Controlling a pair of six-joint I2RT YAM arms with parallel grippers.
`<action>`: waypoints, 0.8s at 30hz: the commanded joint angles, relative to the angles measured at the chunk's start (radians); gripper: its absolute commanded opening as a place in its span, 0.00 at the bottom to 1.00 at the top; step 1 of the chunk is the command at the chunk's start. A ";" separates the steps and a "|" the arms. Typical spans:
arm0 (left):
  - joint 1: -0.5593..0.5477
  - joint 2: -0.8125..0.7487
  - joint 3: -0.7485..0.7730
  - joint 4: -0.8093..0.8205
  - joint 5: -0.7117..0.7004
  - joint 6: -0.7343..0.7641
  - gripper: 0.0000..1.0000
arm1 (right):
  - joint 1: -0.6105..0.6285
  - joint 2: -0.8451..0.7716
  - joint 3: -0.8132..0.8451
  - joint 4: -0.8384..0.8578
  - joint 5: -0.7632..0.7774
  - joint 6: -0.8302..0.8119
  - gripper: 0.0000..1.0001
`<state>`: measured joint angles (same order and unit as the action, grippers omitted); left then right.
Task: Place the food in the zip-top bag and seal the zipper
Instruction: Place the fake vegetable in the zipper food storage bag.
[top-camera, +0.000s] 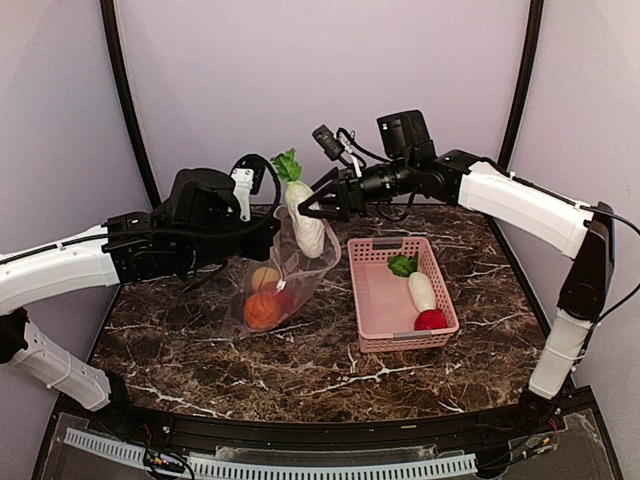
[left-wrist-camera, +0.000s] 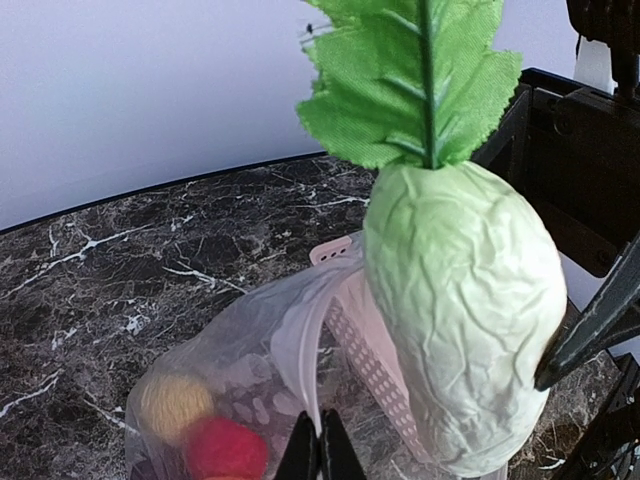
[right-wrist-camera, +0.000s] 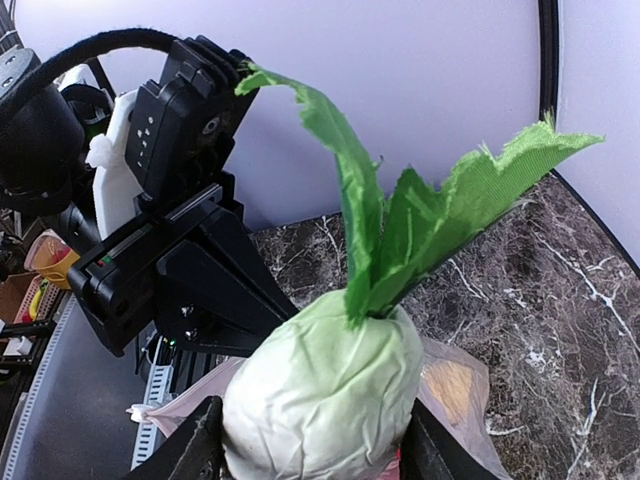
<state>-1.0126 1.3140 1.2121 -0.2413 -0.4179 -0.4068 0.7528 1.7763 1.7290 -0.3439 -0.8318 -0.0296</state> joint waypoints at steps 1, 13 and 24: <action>0.000 -0.035 -0.005 -0.003 -0.018 0.003 0.01 | 0.019 -0.006 -0.013 0.012 0.007 -0.038 0.58; -0.001 -0.038 -0.003 -0.010 -0.029 0.017 0.01 | 0.030 -0.067 0.015 -0.077 0.095 -0.134 0.71; 0.010 -0.212 0.064 -0.149 -0.389 0.263 0.01 | -0.203 -0.285 -0.204 -0.135 0.136 -0.141 0.69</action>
<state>-1.0126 1.2499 1.2110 -0.3046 -0.5217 -0.3271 0.6613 1.5486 1.6157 -0.4515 -0.6937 -0.1825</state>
